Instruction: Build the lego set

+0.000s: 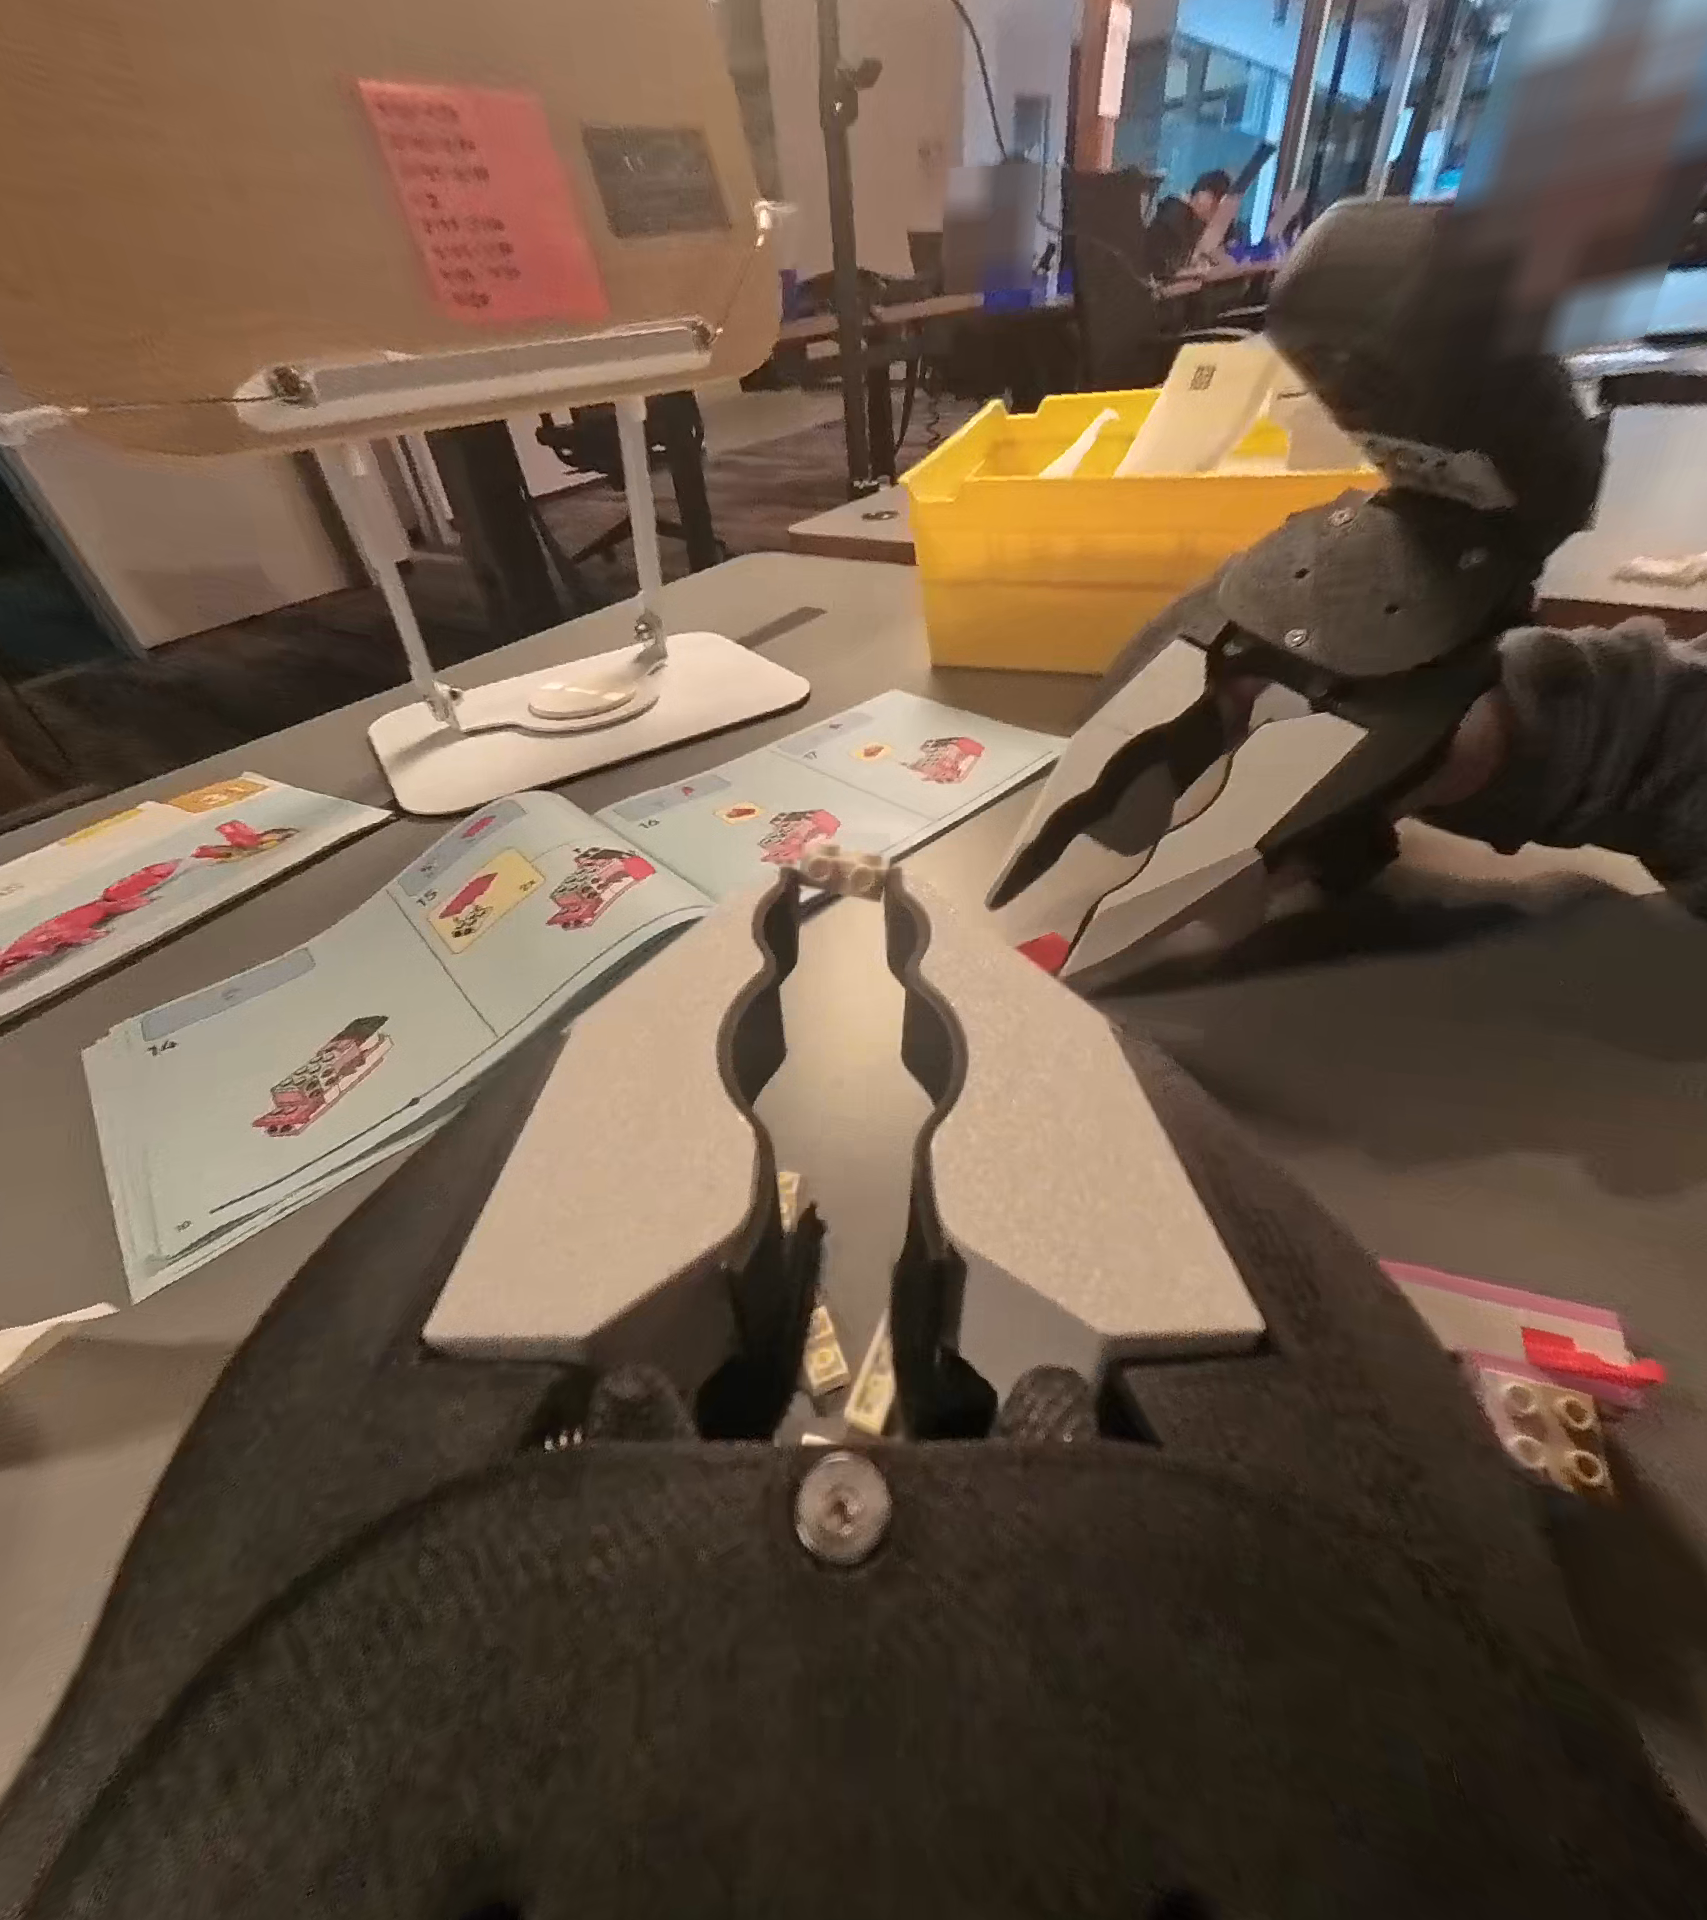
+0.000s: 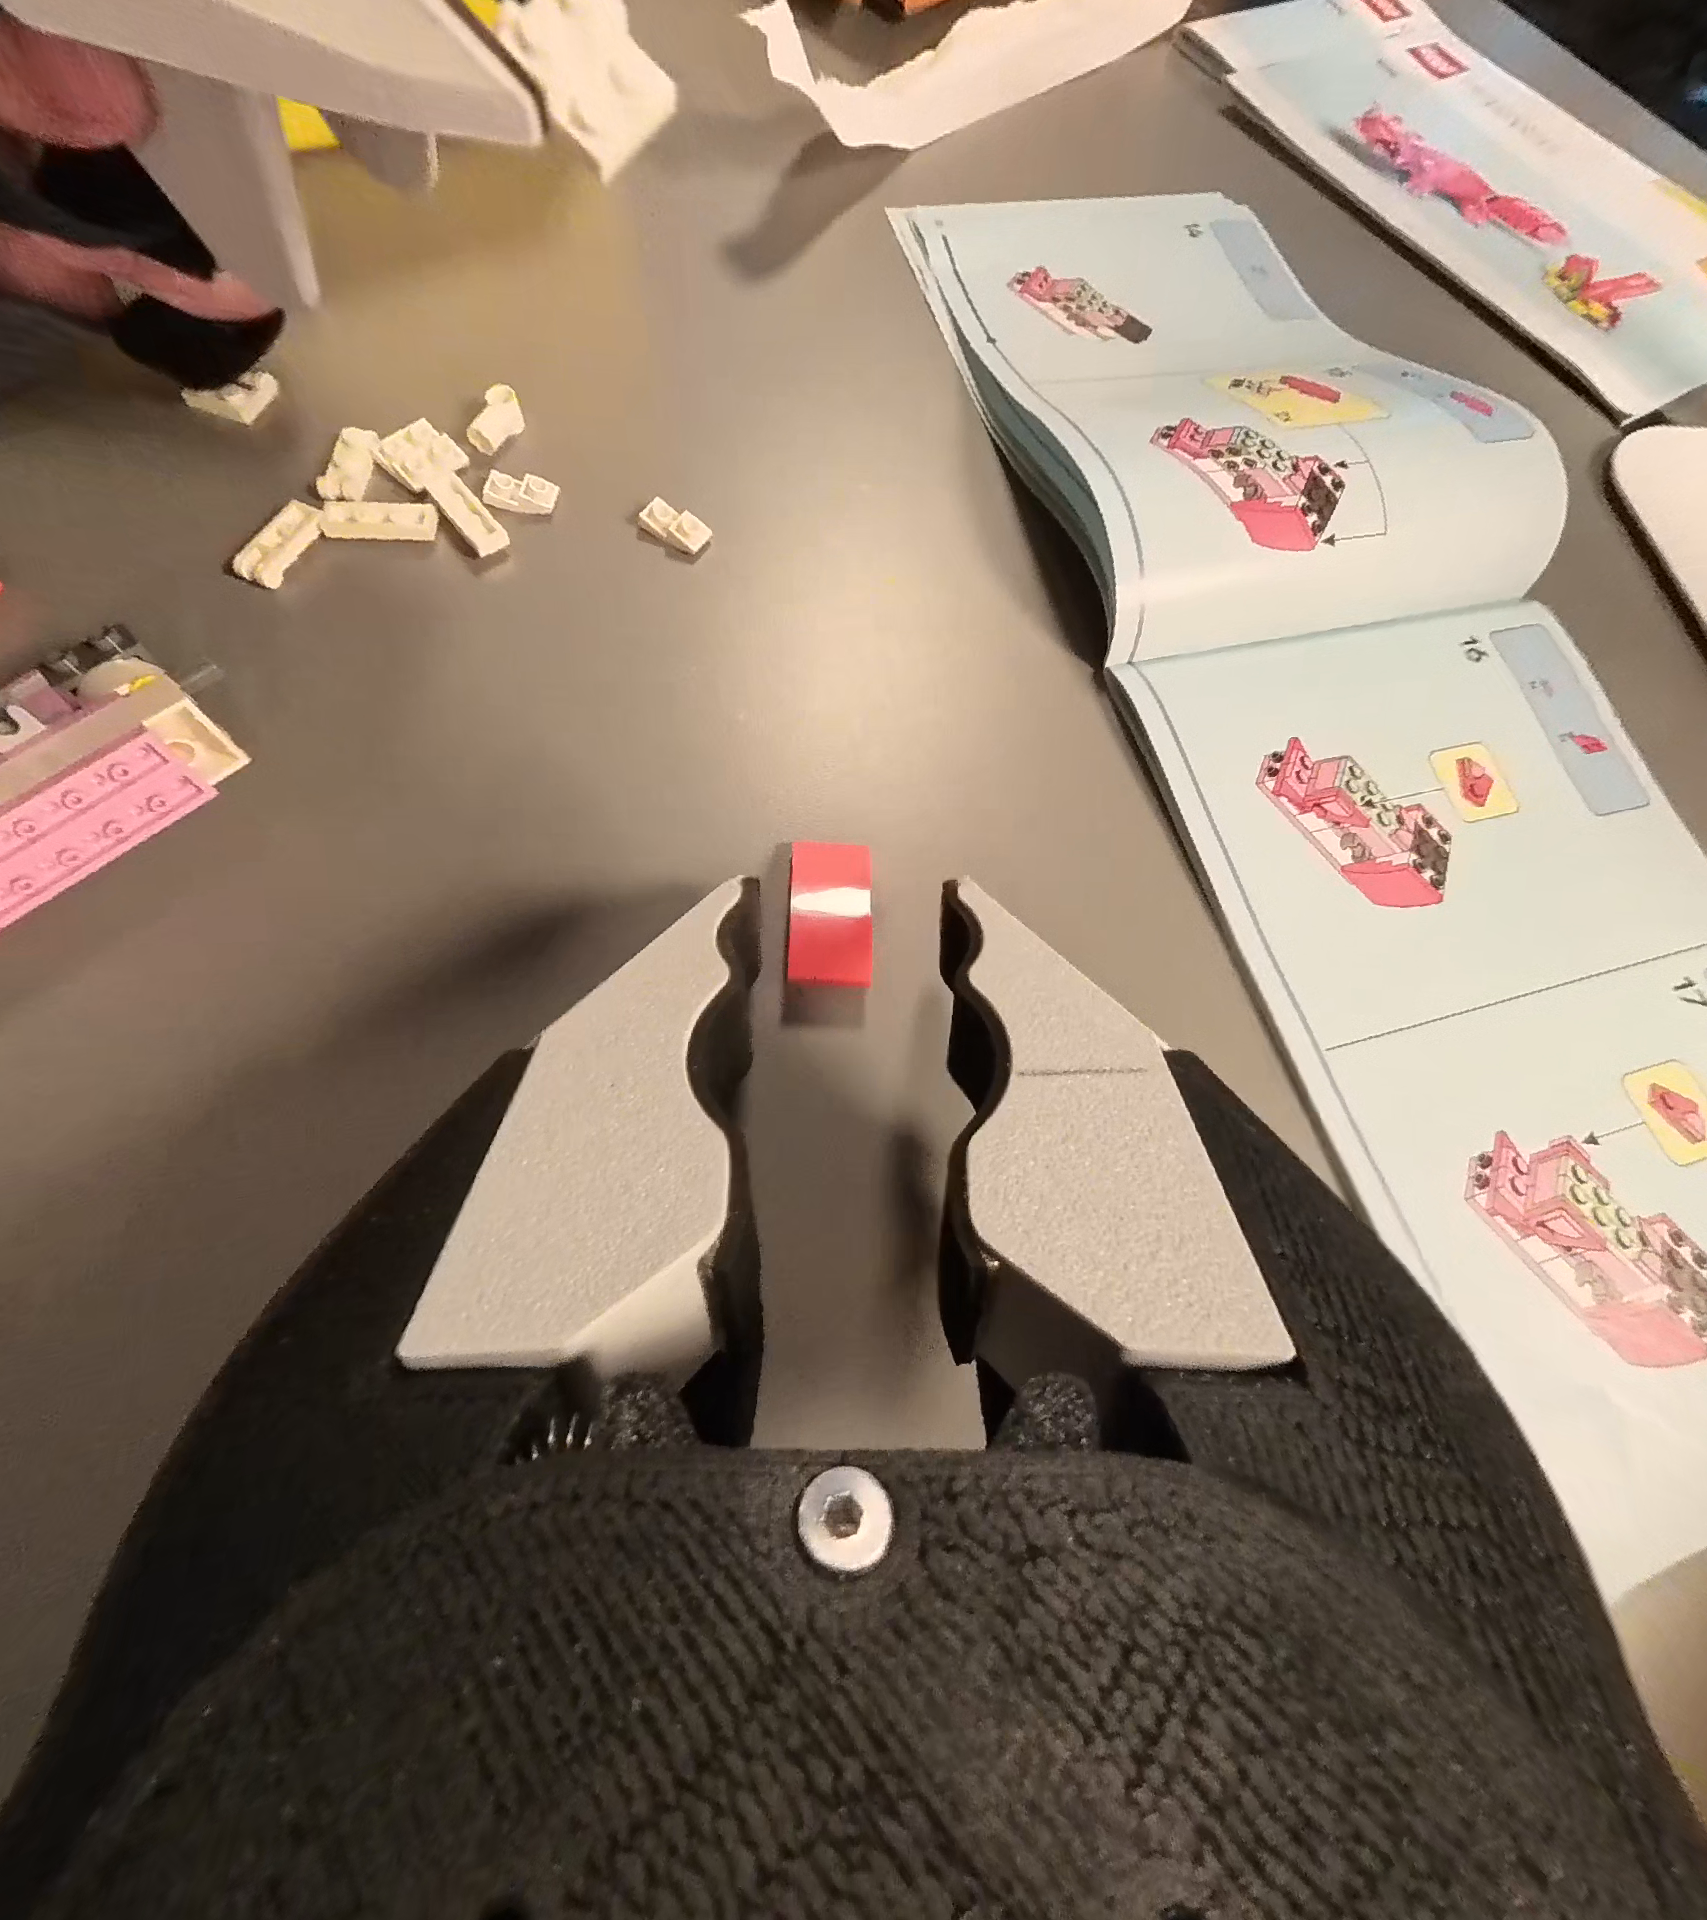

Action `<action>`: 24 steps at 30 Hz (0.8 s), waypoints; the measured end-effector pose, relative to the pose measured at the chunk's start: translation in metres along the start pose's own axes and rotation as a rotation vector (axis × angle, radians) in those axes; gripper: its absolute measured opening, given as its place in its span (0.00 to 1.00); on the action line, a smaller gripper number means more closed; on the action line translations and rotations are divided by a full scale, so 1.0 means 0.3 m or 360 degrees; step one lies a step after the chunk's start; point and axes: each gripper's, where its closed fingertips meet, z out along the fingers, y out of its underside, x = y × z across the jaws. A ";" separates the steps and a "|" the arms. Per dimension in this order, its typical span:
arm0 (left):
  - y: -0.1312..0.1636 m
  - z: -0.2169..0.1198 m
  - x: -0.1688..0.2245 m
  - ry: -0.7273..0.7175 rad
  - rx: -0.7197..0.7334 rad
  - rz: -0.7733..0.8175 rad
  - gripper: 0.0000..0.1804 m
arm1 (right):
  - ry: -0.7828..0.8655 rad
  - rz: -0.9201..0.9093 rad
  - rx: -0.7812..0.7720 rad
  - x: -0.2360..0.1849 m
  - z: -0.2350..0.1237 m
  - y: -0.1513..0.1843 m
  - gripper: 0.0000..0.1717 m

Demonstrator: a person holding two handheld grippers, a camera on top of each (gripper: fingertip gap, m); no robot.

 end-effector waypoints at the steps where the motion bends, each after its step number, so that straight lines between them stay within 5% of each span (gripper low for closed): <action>1: -0.001 0.001 0.007 0.0024 0.0005 -0.0020 0.08 | -0.0016 0.0015 -0.0008 -0.002 0.001 0.003 0.19; 14: 0.028 0.018 0.099 0.0308 -0.0106 -0.0136 0.08 | -0.0087 0.0144 -0.0105 0.000 0.011 0.038 0.08; 17: 0.055 0.025 0.132 0.0405 -0.0218 -0.0253 0.08 | -0.0144 0.0200 0.0106 -0.007 -0.018 -0.023 0.09; 24: 0.062 0.020 0.185 0.0611 -0.0272 -0.0472 0.08 | -0.0747 0.0525 0.0619 -0.135 -0.091 -0.191 0.08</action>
